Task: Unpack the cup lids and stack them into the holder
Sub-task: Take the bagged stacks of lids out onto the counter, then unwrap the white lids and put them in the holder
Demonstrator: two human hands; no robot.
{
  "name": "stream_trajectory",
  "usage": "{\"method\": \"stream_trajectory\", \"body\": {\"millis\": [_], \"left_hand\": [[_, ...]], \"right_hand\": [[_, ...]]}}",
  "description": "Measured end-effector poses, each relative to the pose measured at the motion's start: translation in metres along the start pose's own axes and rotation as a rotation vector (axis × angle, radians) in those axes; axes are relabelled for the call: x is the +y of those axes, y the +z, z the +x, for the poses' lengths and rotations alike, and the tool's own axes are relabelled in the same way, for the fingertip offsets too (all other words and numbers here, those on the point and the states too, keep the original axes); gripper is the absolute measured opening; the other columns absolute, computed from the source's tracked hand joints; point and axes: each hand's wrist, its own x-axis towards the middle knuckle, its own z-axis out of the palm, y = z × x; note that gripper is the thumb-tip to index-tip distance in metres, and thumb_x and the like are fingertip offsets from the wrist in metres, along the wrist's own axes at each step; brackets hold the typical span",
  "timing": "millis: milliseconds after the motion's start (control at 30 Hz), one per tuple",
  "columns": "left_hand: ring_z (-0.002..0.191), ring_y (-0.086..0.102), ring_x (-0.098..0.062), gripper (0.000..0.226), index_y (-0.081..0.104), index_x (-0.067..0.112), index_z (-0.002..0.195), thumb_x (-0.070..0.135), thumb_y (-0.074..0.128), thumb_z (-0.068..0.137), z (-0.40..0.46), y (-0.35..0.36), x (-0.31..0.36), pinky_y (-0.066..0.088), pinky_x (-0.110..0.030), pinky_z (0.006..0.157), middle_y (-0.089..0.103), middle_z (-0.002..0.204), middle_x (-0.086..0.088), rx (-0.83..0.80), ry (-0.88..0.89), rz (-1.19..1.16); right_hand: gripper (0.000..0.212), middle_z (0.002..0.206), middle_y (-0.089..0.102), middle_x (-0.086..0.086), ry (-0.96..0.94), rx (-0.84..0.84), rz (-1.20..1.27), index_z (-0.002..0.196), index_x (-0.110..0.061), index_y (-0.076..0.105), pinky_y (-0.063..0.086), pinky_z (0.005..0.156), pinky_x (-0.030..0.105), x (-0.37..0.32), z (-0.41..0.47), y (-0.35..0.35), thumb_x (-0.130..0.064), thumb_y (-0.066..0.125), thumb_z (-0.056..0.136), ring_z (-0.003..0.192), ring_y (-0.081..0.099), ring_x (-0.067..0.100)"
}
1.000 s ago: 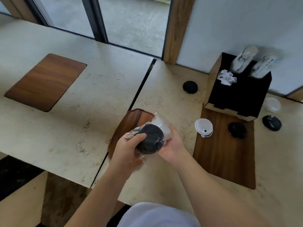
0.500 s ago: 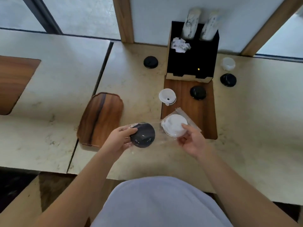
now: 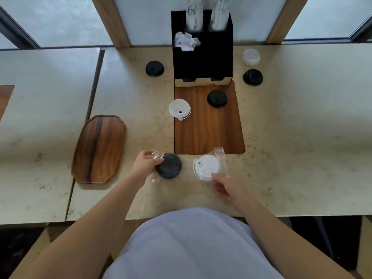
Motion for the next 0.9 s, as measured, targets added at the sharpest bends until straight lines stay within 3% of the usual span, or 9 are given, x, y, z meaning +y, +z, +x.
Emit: {"method": "stream_trajectory", "body": {"millis": [100,200,300,433,533,633,767,900], "left_hand": [[0.114,0.062,-0.030,0.061,0.049,0.013,0.139,0.021,0.079,0.086,-0.002,-0.005,0.007,0.052,-0.039,0.091,0.060,0.133,-0.014,0.083,0.099,0.201],[0.131,0.050,-0.031,0.067,0.045,0.012,0.146,0.028,0.075,0.088,-0.009,-0.005,0.001,0.043,-0.042,0.106,0.052,0.143,-0.013,0.119,0.288,0.573],[0.133,0.044,-0.032,0.058,0.049,0.015,0.144,0.027,0.070,0.091,-0.020,-0.002,-0.009,0.039,-0.043,0.111,0.050,0.144,-0.010,0.121,0.532,0.856],[0.149,0.025,-0.031,0.058,0.042,0.024,0.151,0.026,0.060,0.096,-0.023,0.012,-0.022,0.034,-0.051,0.117,0.037,0.160,-0.004,-0.056,0.822,1.149],[0.157,-0.001,-0.030,0.064,0.015,0.038,0.159,0.041,0.045,0.103,-0.015,0.017,-0.032,0.020,-0.058,0.120,0.007,0.171,0.003,-0.166,0.749,1.364],[0.157,-0.010,-0.030,0.067,0.001,0.041,0.159,0.049,0.037,0.104,-0.011,0.015,-0.041,0.017,-0.060,0.120,-0.005,0.172,0.002,-0.150,0.732,1.451],[0.157,-0.001,-0.031,0.065,0.009,0.040,0.159,0.047,0.041,0.102,-0.016,0.014,-0.042,0.024,-0.058,0.119,0.004,0.172,0.001,-0.120,0.735,1.438],[0.154,0.020,-0.035,0.064,0.032,0.034,0.155,0.040,0.056,0.095,-0.025,0.015,-0.038,0.037,-0.057,0.111,0.028,0.166,-0.005,-0.052,0.749,1.412]], "right_hand": [[0.034,0.058,0.056,0.000,-0.042,0.056,-0.173,0.082,-0.013,0.063,0.039,0.043,0.023,-0.003,0.004,0.000,-0.043,0.080,0.083,0.047,0.046,0.012],[0.050,0.053,0.050,0.000,-0.112,0.158,-0.409,0.071,-0.015,0.056,0.039,0.048,0.026,-0.010,0.007,-0.003,-0.059,0.077,0.078,0.047,0.043,0.015],[0.061,0.052,0.051,-0.002,-0.198,0.226,-0.578,0.060,-0.014,0.052,0.040,0.052,0.027,-0.017,0.007,-0.009,-0.071,0.069,0.075,0.049,0.049,0.015],[0.047,0.085,0.062,-0.002,-0.364,0.389,-0.682,0.089,-0.018,0.053,0.041,0.059,0.028,-0.029,0.009,-0.012,-0.060,0.072,0.080,0.072,0.057,0.013],[0.037,0.097,0.059,-0.003,-0.519,0.387,-0.812,0.106,-0.019,0.054,0.045,0.070,0.032,-0.033,0.013,-0.009,-0.044,0.073,0.085,0.084,0.057,0.016],[0.035,0.106,0.053,-0.001,-0.633,0.368,-0.961,0.108,-0.015,0.057,0.039,0.070,0.028,-0.031,0.017,-0.005,-0.037,0.072,0.086,0.085,0.052,0.016],[0.034,0.101,0.051,-0.001,-0.636,0.328,-1.063,0.100,-0.017,0.053,0.036,0.066,0.025,-0.036,0.016,-0.002,-0.039,0.074,0.085,0.081,0.049,0.014],[0.034,0.099,0.050,-0.003,-0.606,0.248,-1.208,0.098,-0.021,0.049,0.032,0.059,0.018,-0.044,0.015,-0.004,-0.041,0.073,0.083,0.084,0.053,0.015]]}}
